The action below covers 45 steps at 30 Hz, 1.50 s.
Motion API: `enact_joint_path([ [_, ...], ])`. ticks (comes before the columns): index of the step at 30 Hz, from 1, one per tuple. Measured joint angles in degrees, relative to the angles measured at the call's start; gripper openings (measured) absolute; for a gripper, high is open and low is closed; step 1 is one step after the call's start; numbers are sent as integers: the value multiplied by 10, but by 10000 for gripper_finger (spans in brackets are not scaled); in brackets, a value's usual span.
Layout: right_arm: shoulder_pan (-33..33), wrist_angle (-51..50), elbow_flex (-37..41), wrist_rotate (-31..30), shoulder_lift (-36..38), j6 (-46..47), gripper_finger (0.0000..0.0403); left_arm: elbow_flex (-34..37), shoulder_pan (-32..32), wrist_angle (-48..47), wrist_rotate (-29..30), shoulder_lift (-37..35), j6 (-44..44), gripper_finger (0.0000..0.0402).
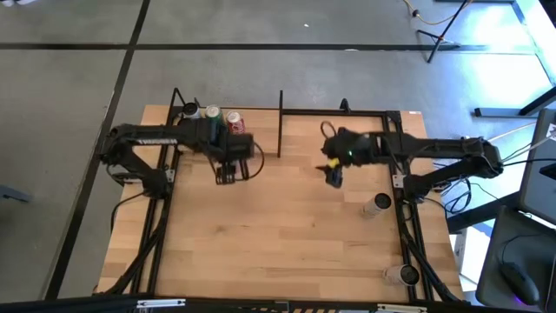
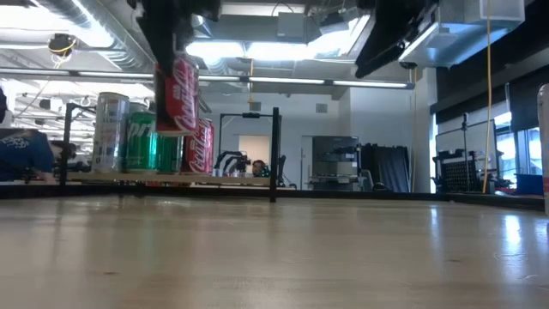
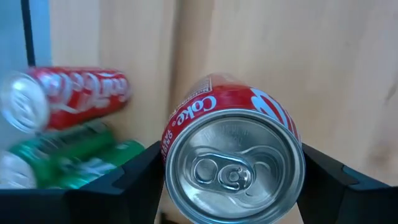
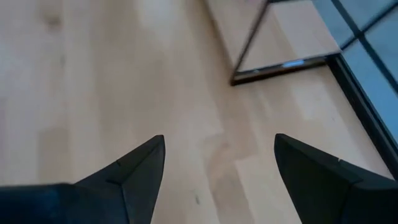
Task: Place canned beverage on shelf
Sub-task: Put the red-white soda can on the shelf
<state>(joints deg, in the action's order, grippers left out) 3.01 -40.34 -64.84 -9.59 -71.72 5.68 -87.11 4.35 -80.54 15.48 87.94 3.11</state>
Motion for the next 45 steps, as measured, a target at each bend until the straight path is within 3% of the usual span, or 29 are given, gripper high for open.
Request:
enact_joint_path([
  [7,73,0,0,17,0,12,287,13,116,60,-17,0,-178,263],
  [17,125,0,0,17,0,-23,287,67,233,96,-65,6,-260,267],
  [27,164,11,0,27,0,-62,287,108,268,155,-67,6,-278,267],
  [39,169,19,0,47,-6,-62,287,109,300,154,-91,6,-307,267],
  [45,169,21,0,47,-7,-61,287,109,303,157,-92,6,-304,291],
])
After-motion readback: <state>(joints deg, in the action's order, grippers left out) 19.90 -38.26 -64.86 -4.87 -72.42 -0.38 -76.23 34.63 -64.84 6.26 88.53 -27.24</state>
